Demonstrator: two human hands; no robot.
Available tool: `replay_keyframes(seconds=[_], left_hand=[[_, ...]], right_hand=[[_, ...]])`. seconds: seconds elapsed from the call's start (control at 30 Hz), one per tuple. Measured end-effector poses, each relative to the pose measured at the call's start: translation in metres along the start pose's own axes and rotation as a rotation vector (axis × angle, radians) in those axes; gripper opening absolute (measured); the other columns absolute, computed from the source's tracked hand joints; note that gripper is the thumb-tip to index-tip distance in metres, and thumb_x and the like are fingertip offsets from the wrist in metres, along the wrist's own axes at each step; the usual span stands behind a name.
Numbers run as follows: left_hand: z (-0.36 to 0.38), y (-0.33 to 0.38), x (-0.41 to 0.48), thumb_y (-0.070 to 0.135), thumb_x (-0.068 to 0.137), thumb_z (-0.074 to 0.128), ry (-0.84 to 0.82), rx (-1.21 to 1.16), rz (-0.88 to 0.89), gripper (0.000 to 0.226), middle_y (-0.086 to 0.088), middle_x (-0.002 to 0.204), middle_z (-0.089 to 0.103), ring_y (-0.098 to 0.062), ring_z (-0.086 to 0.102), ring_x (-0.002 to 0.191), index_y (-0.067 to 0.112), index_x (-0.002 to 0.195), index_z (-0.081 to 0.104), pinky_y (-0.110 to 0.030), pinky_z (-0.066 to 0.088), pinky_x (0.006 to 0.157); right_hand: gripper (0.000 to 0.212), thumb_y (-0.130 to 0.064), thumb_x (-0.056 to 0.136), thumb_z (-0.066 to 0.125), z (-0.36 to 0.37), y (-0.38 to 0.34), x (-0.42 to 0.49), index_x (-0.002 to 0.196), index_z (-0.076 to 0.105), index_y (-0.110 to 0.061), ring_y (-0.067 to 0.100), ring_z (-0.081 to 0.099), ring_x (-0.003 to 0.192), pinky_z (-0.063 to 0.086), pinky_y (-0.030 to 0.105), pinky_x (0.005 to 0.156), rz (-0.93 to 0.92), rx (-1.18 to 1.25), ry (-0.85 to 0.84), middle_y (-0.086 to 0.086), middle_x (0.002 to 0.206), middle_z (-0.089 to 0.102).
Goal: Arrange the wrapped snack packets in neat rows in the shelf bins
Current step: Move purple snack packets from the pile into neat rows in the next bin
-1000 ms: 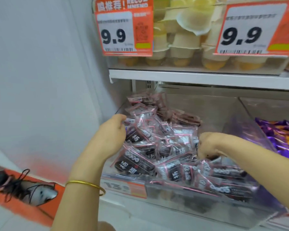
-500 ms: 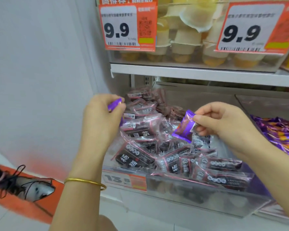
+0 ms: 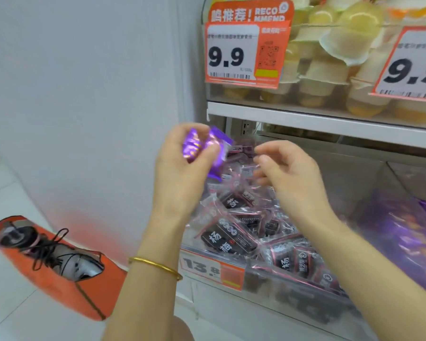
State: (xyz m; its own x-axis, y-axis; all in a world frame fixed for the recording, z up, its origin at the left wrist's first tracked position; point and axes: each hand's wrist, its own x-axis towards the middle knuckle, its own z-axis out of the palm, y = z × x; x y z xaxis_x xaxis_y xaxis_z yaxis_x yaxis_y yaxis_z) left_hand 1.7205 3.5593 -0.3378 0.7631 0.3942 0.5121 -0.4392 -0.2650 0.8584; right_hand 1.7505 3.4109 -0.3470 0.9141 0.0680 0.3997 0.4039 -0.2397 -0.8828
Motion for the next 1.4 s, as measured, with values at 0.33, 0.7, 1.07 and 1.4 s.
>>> replay_keyframes(seconds=[0.33,0.7,1.07,1.4], left_hand=[[-0.004,-0.017,0.009,0.007,0.087,0.062,0.243,-0.185,-0.070,0.019,0.002,0.088,0.064,-0.011,0.062,0.074,0.025,0.093,0.057,-0.017,0.051,0.064],[-0.002,-0.020,0.008,0.008,0.088,0.061,0.162,-0.189,-0.071,0.017,0.009,0.083,0.063,-0.011,0.064,0.073,0.025,0.091,0.058,-0.019,0.052,0.067],[-0.010,-0.026,0.010,0.004,0.088,0.060,0.026,-0.223,-0.107,0.014,-0.001,0.086,0.064,-0.004,0.060,0.063,0.016,0.093,0.058,-0.017,0.050,0.059],[0.017,-0.013,-0.002,0.006,0.086,0.063,-0.132,-0.209,-0.070,0.018,0.001,0.085,0.065,-0.011,0.064,0.069,0.023,0.091,0.060,-0.027,0.055,0.067]], right_hand=[[0.033,-0.041,0.091,0.049,-0.001,0.028,0.014,0.123,0.054,-0.038,0.025,0.044,0.113,0.042,0.040,0.095,-0.353,-1.098,-0.505,-0.009,0.135,0.038],[0.022,-0.012,0.074,0.076,-0.044,0.035,-0.008,0.086,0.061,-0.023,-0.002,0.054,0.061,0.037,0.005,0.062,-0.010,-0.852,-0.315,-0.016,0.067,0.055],[0.030,-0.014,0.070,0.081,-0.078,0.042,0.005,0.082,0.055,-0.021,0.021,0.057,0.076,0.038,0.029,0.068,0.201,-0.965,-0.212,0.003,0.085,0.063],[0.099,-0.057,0.065,0.074,-0.086,0.024,-0.032,0.142,0.021,-0.027,0.011,0.052,0.112,0.039,0.024,0.095,0.419,-1.011,-0.699,-0.001,0.138,0.047]])
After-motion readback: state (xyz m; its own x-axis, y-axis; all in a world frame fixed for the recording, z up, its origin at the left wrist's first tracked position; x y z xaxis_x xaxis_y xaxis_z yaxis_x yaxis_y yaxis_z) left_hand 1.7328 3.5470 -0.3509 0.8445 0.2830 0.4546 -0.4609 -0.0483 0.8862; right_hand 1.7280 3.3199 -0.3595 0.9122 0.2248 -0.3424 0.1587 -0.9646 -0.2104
